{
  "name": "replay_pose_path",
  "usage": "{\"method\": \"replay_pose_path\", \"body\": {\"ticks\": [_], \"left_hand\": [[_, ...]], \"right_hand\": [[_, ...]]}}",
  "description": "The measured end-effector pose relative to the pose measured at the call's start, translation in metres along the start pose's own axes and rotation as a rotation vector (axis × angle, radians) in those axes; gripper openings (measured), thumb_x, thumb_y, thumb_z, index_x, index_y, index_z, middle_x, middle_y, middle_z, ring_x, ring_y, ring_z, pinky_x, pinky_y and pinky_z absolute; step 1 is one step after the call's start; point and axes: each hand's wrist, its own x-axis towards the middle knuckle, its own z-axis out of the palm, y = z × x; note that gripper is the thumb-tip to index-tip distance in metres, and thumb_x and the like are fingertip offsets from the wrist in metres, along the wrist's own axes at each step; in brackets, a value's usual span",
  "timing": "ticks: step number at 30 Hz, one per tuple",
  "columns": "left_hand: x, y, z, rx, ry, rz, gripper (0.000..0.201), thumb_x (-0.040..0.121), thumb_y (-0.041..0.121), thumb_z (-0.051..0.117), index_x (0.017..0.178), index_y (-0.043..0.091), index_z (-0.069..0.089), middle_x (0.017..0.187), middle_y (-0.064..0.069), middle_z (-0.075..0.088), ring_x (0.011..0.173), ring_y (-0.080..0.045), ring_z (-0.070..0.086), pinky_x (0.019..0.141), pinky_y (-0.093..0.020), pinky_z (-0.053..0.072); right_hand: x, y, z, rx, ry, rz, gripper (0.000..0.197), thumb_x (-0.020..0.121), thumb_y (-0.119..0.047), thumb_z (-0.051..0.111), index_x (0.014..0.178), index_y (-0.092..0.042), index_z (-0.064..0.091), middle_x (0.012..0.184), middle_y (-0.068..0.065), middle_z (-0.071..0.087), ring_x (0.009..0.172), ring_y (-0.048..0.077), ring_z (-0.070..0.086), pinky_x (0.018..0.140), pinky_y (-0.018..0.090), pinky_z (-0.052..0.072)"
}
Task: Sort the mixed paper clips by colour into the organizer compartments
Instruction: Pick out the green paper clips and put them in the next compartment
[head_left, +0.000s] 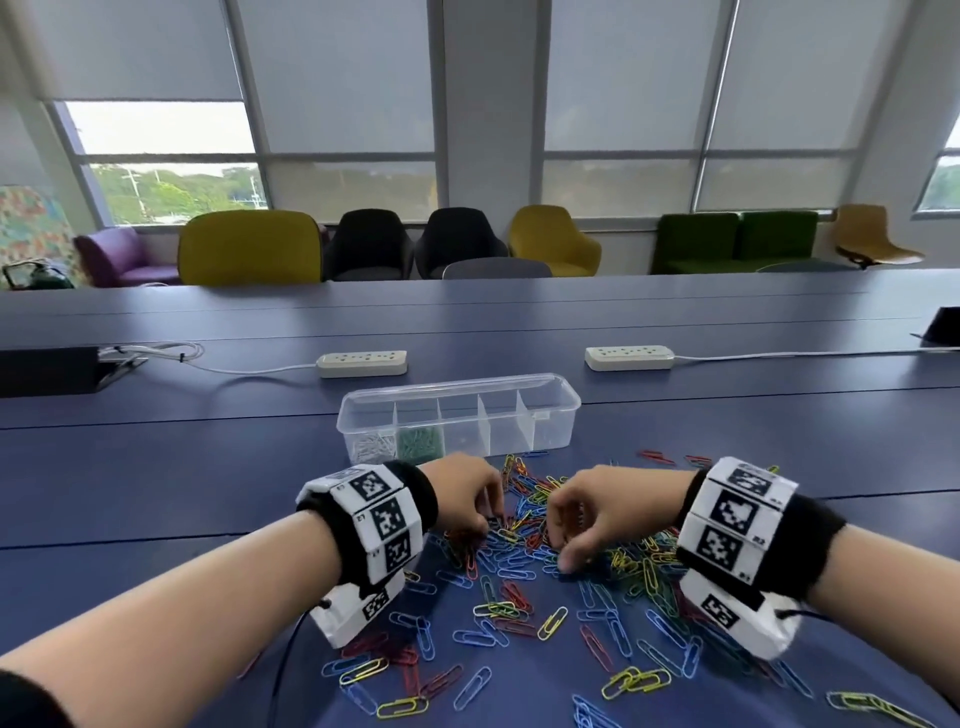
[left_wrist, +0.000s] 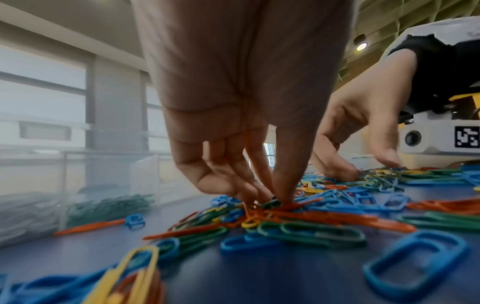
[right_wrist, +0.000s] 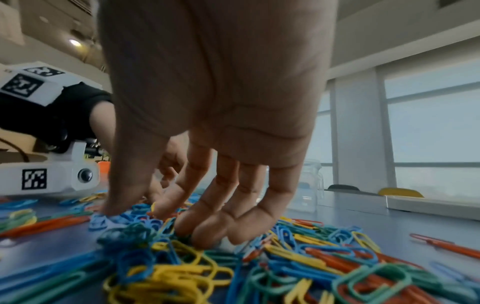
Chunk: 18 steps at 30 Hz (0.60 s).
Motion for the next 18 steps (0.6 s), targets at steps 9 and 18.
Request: {"method": "replay_pose_path", "body": {"ticks": [9,18], "left_hand": [[-0.014,-0.014,-0.006,-0.173,-0.064,-0.094,0.025,0.089,0.018,0.062,0.111,0.007,0.063,0.089,0.002,0.057,0.08,-0.01,0.051,0.075,-0.018,0.041],[-0.038,-0.021,-0.014,-1.065,-0.092,-0.146,0.022,0.094,-0.01,0.038,0.082,0.003,0.05,0.062,-0.007,0.052,0.048,-0.01,0.051,0.053,-0.024,0.049]], "right_hand": [[-0.004,-0.003,0.007,-0.03,0.023,0.01,0.013,0.087,-0.03,0.064,0.085,-0.021,0.055,0.078,-0.013,0.054,0.068,-0.001,0.048,0.064,0.013,0.039],[-0.019,0.0,0.002,0.329,0.074,-0.026,0.015,0.091,-0.023,0.059,0.084,-0.017,0.047,0.079,0.003,0.062,0.07,0.016,0.057,0.066,0.029,0.047]]}}
